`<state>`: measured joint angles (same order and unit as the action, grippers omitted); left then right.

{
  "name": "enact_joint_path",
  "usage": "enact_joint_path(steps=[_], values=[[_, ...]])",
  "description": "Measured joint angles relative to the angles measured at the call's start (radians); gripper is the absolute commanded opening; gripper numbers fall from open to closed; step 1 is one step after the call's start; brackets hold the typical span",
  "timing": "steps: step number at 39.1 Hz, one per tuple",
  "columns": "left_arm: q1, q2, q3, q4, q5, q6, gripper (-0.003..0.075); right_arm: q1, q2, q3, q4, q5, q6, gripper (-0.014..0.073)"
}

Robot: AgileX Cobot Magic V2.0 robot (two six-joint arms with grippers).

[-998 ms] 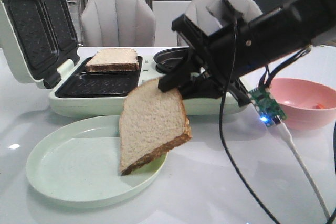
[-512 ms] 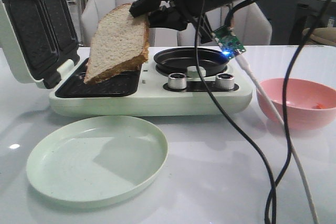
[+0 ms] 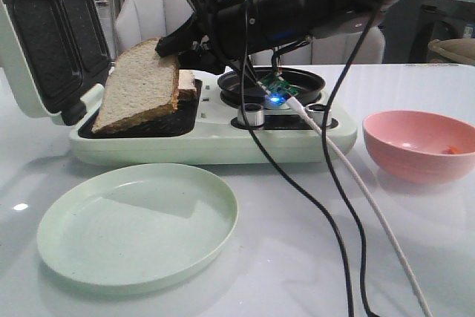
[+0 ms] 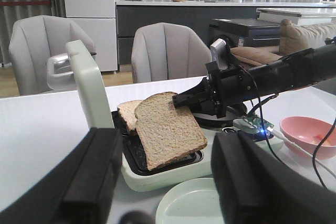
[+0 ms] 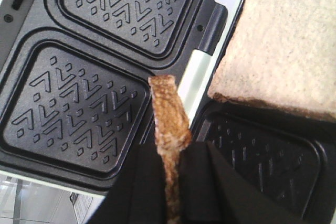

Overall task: Make breakfast with bread and shrimp
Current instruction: 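Carry the bread slice with the right gripper over the press plate, then lower the bread beside the first slice and open the right gripper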

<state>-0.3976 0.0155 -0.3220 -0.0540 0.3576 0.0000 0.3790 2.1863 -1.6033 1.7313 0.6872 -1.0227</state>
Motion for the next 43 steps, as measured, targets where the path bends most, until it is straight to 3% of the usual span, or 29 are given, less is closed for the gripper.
enact_joint_path(steps=[24, 28, 34, 36, 43], values=[[0.000, 0.000, 0.000, 0.000, 0.000, 0.000, 0.0435, 0.008, 0.049, -0.056, -0.026, -0.080, -0.002, 0.0184], [0.000, 0.000, 0.000, 0.000, 0.000, 0.000, 0.0435, 0.008, 0.049, -0.056, -0.038, -0.081, -0.007, 0.0291], [0.000, 0.000, 0.000, 0.000, 0.000, 0.000, 0.0435, 0.008, 0.049, -0.056, -0.051, -0.092, -0.049, 0.0533], [0.000, 0.000, 0.000, 0.000, 0.000, 0.000, 0.0435, 0.008, 0.049, -0.056, -0.053, -0.096, -0.062, 0.0573], [0.000, 0.000, 0.000, 0.000, 0.000, 0.000, 0.0435, 0.008, 0.047, -0.081, -0.118, -0.156, -0.075, 0.0570]])
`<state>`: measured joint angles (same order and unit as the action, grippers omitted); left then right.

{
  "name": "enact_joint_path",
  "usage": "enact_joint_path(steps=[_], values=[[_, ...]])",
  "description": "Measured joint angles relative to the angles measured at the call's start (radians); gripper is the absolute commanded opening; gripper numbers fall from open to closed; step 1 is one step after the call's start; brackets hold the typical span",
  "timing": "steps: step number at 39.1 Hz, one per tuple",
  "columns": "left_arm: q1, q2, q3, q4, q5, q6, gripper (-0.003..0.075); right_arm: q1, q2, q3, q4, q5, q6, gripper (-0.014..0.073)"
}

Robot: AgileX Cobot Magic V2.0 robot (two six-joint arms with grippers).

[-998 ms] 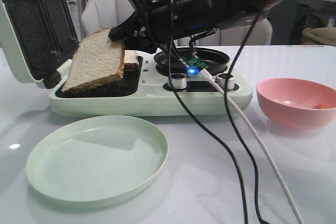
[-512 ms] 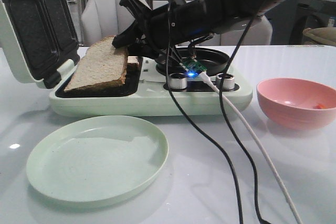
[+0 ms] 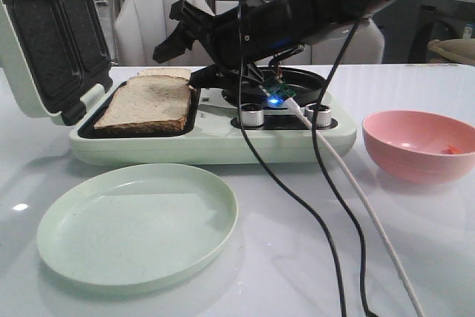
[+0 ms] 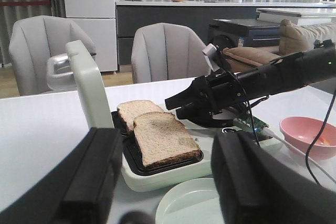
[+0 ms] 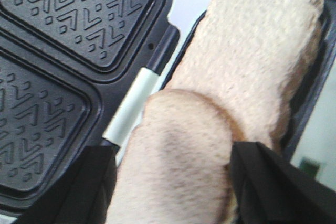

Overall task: Make breakfast with bread and shrimp
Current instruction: 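Lower the bread beside the first slice and open the right gripper, then withdraw the right gripper up and away from the press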

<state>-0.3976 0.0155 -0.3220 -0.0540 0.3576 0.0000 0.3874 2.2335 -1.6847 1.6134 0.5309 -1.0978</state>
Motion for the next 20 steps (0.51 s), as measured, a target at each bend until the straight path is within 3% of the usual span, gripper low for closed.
enact_joint_path(steps=[10, 20], values=[[0.000, 0.000, 0.000, 0.000, 0.000, 0.000, 0.0435, 0.004, -0.078, 0.000, -0.212, -0.061, 0.058, 0.0535], [0.000, 0.000, 0.000, 0.000, 0.000, 0.000, 0.0435, 0.012, -0.252, 0.000, -0.648, -0.019, 0.329, 0.0510]])
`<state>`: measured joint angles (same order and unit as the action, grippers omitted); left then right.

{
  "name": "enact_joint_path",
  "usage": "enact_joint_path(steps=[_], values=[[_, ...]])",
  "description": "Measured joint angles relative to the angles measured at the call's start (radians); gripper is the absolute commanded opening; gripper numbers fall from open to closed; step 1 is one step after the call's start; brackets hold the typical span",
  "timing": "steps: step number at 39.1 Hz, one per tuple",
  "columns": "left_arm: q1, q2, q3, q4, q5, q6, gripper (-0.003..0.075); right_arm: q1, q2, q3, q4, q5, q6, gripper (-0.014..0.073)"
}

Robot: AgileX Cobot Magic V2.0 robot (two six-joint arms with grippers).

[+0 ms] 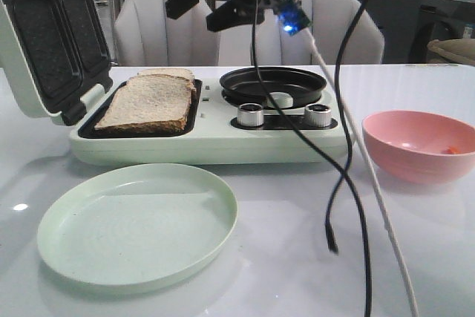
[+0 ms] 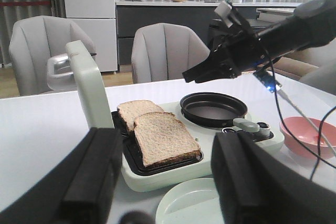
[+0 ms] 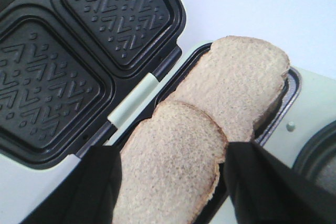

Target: Make breakfast with bread and shrimp

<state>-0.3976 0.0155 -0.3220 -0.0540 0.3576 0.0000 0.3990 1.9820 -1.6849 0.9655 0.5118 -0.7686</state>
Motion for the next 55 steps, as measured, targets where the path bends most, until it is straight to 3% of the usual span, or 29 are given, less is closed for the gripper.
enact_joint_path(steps=[16, 22, 30, 45, 55], values=[[0.000, 0.000, 0.000, 0.000, 0.000, 0.000, 0.0435, 0.000, -0.295, 0.000, -0.819, 0.229, 0.646, 0.0507], [0.000, 0.000, 0.000, 0.000, 0.000, 0.000, 0.0435, 0.000, -0.388, 0.040, -1.008, 0.288, 0.817, 0.0507], [0.000, 0.000, 0.000, 0.000, 0.000, 0.000, 0.0435, 0.000, -0.596, 0.294, -1.070, 0.192, 0.902, 0.0507], [0.000, 0.000, 0.000, 0.000, 0.000, 0.000, 0.0435, 0.000, -1.023, 0.846, -1.033, -0.108, 0.911, 0.0507], [0.000, 0.000, 0.000, 0.000, 0.000, 0.000, 0.0435, 0.000, -1.362, 1.116, -1.019, -0.243, 0.911, 0.0507]])
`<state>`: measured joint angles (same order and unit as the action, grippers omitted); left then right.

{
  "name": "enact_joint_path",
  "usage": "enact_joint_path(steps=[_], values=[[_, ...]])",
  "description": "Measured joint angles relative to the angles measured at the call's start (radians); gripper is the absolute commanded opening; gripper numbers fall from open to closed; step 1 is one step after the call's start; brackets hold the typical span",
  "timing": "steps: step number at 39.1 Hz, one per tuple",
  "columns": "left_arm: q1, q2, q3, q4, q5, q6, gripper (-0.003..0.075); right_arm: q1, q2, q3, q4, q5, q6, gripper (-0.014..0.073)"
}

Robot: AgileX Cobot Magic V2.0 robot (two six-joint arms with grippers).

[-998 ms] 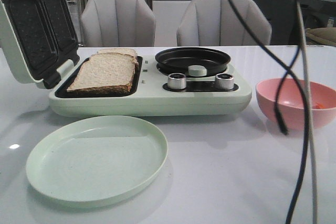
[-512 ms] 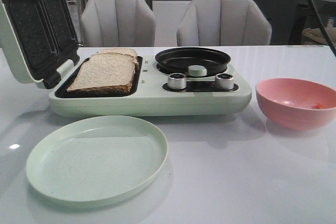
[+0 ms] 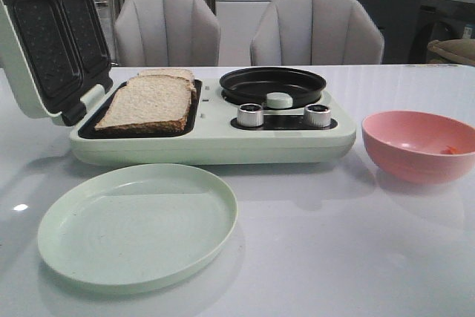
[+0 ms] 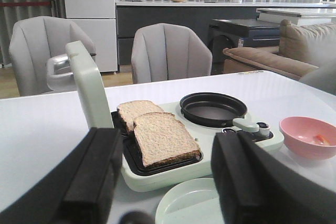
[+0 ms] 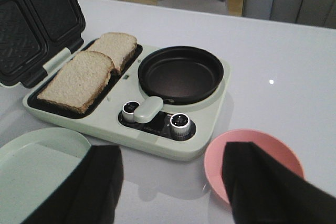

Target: Make breakfast with bread and shrimp

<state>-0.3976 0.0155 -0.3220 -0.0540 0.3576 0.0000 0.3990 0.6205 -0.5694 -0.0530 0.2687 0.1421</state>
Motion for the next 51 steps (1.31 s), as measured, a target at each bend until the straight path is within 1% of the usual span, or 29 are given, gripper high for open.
enact_joint_path(steps=[5, 14, 20, 28, 43, 51], values=[[0.000, 0.000, 0.000, 0.000, 0.000, 0.000, 0.0435, 0.000, -0.150, 0.101, 0.002, -0.039, 0.000, 0.0507], [0.000, 0.000, 0.000, 0.000, 0.000, 0.000, 0.0435, 0.000, -0.406, 0.268, 0.002, -0.052, 0.000, 0.0507], [0.000, 0.000, 0.000, 0.000, 0.000, 0.000, 0.0435, 0.000, -0.506, 0.341, 0.002, -0.055, 0.000, 0.0507], [0.000, 0.000, 0.000, 0.000, 0.000, 0.000, 0.0435, 0.000, -0.518, 0.379, 0.002, -0.054, 0.000, 0.0507], [0.000, 0.000, 0.000, 0.000, -0.004, 0.000, 0.0435, 0.000, -0.518, 0.379, 0.002, -0.055, 0.000, 0.0507], [0.000, 0.024, -0.021, -0.033, -0.033, 0.000, 0.0435, 0.000, -0.518, 0.379, 0.002, -0.055, 0.000, 0.0507]])
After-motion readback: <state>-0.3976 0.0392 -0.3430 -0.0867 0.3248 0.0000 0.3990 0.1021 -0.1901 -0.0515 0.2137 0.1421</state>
